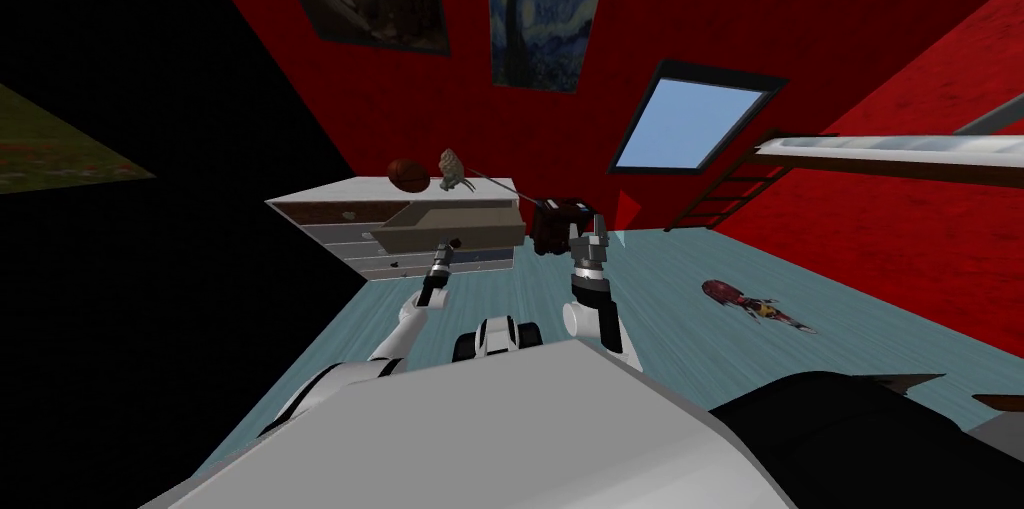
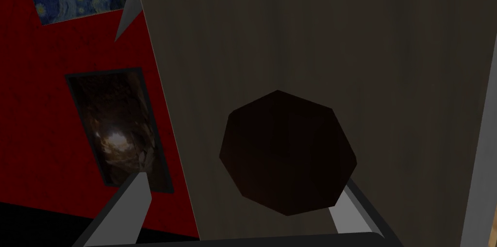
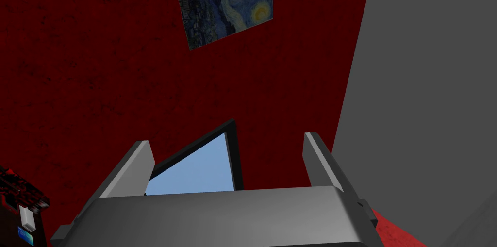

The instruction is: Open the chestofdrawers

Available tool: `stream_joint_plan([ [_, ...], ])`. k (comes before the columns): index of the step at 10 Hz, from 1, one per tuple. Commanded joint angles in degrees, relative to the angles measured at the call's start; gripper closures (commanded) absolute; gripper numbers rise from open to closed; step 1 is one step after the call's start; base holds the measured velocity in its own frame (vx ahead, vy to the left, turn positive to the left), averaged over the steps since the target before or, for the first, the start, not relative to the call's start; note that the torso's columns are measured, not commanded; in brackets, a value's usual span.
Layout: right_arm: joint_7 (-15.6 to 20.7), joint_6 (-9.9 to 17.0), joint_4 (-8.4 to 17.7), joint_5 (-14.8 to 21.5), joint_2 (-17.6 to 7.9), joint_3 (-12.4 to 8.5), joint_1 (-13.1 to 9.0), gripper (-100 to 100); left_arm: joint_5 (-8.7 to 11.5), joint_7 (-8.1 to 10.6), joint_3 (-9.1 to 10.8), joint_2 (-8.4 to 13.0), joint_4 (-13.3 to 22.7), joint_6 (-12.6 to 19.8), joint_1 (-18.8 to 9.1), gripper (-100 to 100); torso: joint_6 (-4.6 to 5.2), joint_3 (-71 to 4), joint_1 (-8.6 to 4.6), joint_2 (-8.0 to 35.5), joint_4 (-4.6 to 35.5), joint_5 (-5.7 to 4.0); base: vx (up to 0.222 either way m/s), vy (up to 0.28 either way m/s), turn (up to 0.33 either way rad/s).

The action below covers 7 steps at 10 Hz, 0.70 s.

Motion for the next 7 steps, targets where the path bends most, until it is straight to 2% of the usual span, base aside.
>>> stream_joint_plan([
  [1, 0.00, 0.00, 0.00, 0.00, 0.00, 0.00, 0.00, 0, -0.04, 0.09, -0.07, 0.06, -1.50, 1.17, 0.46, -100, -0.02, 0.04, -0.05, 0.06, 0.10, -0.05, -0.013, -0.002, 0.000],
  [2, 0.00, 0.00, 0.00, 0.00, 0.00, 0.00, 0.01, 0, -0.05, 0.10, -0.09, 0.06, -1.70, 1.56, 0.60, 0, 0.00, 0.01, -0.05, 0.00, 0.05, -0.03, 0.000, 0.000, 0.000],
  [7, 0.00, 0.00, 0.00, 0.00, 0.00, 0.00, 0.01, 0, -0.07, 0.07, -0.11, 0.05, -1.47, 1.71, 0.79, 0, 0.01, -0.08, 0.03, -0.13, -0.11, 0.04, 0.000, 0.000, 0.000],
])
